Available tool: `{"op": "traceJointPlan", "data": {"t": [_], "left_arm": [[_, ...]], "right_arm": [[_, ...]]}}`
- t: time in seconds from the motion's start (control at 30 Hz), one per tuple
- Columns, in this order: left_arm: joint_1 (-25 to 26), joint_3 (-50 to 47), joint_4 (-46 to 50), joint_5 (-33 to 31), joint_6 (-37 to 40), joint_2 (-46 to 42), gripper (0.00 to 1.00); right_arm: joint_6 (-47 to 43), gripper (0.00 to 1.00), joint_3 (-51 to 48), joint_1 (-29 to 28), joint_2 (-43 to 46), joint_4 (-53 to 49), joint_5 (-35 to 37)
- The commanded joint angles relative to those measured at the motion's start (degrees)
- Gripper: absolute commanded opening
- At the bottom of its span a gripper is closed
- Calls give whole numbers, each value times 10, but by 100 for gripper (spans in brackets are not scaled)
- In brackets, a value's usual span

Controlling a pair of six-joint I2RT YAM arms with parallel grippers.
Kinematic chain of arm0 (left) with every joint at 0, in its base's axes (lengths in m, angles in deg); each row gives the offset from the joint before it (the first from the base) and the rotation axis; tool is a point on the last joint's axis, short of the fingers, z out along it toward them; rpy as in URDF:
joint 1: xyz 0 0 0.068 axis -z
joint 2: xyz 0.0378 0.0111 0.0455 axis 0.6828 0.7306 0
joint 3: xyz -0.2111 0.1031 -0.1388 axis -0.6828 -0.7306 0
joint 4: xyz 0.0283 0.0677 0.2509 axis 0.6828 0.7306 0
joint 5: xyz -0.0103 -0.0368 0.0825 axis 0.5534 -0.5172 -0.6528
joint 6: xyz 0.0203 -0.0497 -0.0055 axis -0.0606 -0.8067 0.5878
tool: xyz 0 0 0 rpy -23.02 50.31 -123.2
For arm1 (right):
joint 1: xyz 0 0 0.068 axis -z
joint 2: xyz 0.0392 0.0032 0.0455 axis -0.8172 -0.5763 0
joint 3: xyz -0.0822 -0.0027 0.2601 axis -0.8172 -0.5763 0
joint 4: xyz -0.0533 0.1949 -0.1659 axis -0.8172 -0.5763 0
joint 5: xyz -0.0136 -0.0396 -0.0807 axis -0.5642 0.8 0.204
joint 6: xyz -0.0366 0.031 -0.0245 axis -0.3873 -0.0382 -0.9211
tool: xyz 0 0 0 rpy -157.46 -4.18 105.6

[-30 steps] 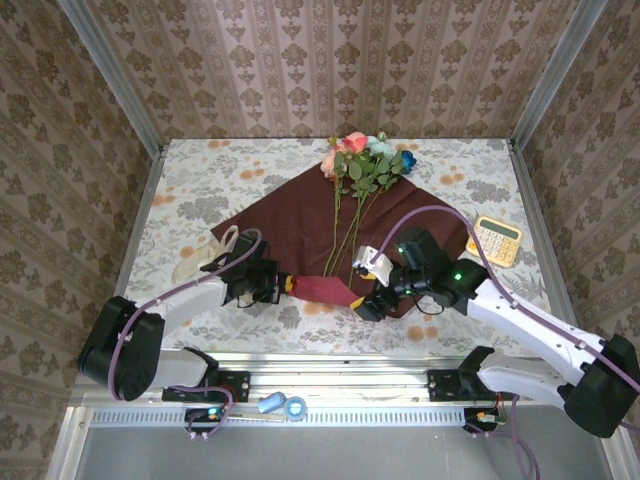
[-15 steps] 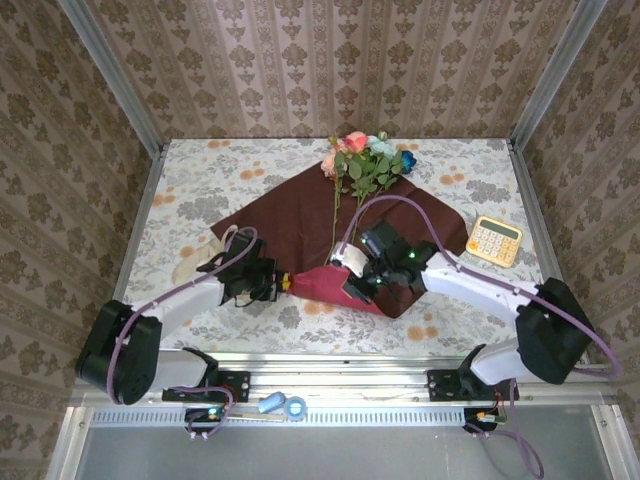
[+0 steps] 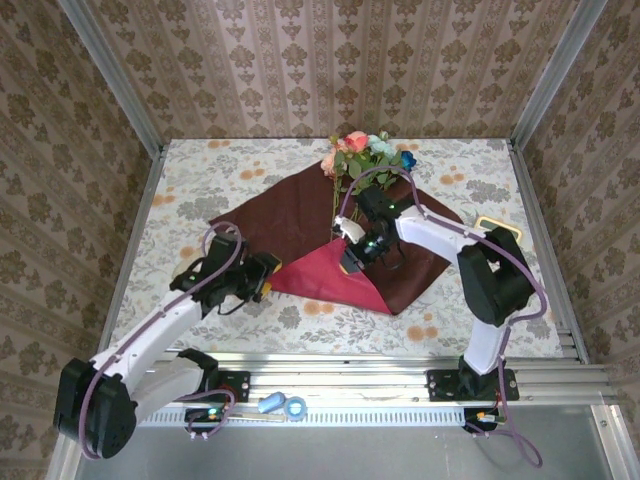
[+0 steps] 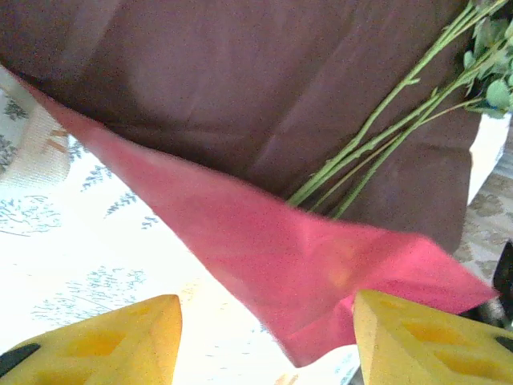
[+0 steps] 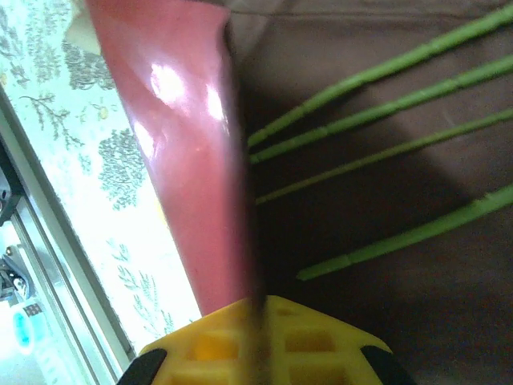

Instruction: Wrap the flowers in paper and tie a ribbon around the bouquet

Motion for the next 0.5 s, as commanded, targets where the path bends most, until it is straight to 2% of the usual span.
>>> {"op": "traceJointPlan", "data": {"t": [0.0, 0.13, 0.47], "left_arm": [[8, -28, -26, -7, 78, 4, 56], [19, -28, -38, -7, 119, 35, 52], [24, -58, -120, -40, 175, 85, 54]], "right_arm": [[22, 0, 32, 11, -23, -49, -25], [34, 0, 58, 17, -51, -46, -14], [41, 0, 108, 38, -113, -68, -22]]}}
